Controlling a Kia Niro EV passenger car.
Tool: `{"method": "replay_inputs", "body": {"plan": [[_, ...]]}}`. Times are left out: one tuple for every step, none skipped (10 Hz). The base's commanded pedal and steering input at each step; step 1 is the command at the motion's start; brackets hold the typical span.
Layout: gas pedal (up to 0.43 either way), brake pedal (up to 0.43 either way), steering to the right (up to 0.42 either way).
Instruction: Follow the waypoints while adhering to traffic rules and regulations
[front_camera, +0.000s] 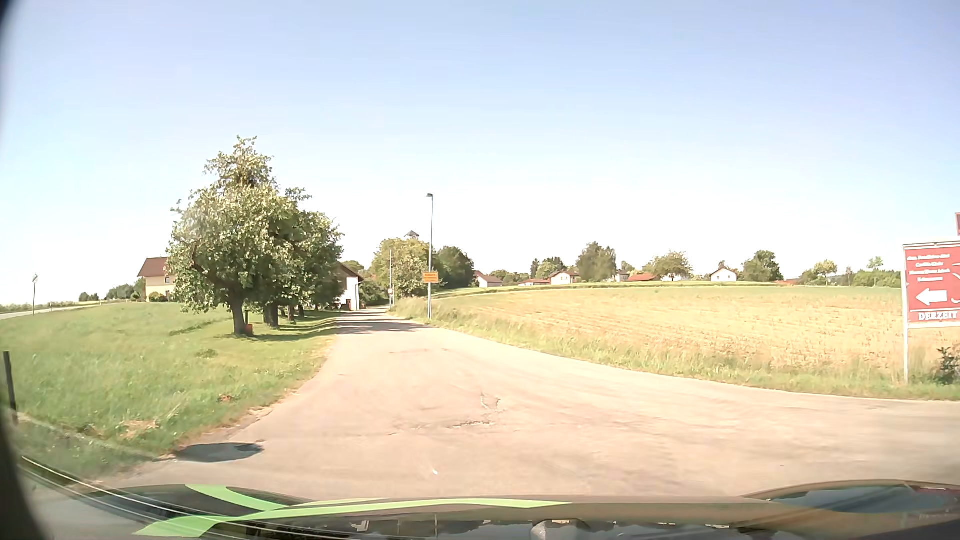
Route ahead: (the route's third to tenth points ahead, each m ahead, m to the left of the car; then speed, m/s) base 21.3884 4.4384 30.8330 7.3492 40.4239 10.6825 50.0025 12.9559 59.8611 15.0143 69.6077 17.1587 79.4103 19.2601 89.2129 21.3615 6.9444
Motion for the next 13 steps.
{"method": "replay_inputs", "body": {"plan": [[0.398, 0.0, -0.048], [0.398, 0.0, -0.048], [0.398, 0.0, -0.048], [0.398, 0.0, -0.051], [0.398, 0.0, -0.055], [0.398, 0.0, -0.063], [0.398, 0.0, -0.069], [0.39, 0.0, -0.072], [0.39, 0.0, -0.074], [0.37, 0.0, -0.074], [0.358, 0.0, -0.074], [0.339, 0.0, -0.074], [0.339, 0.0, -0.076]]}}
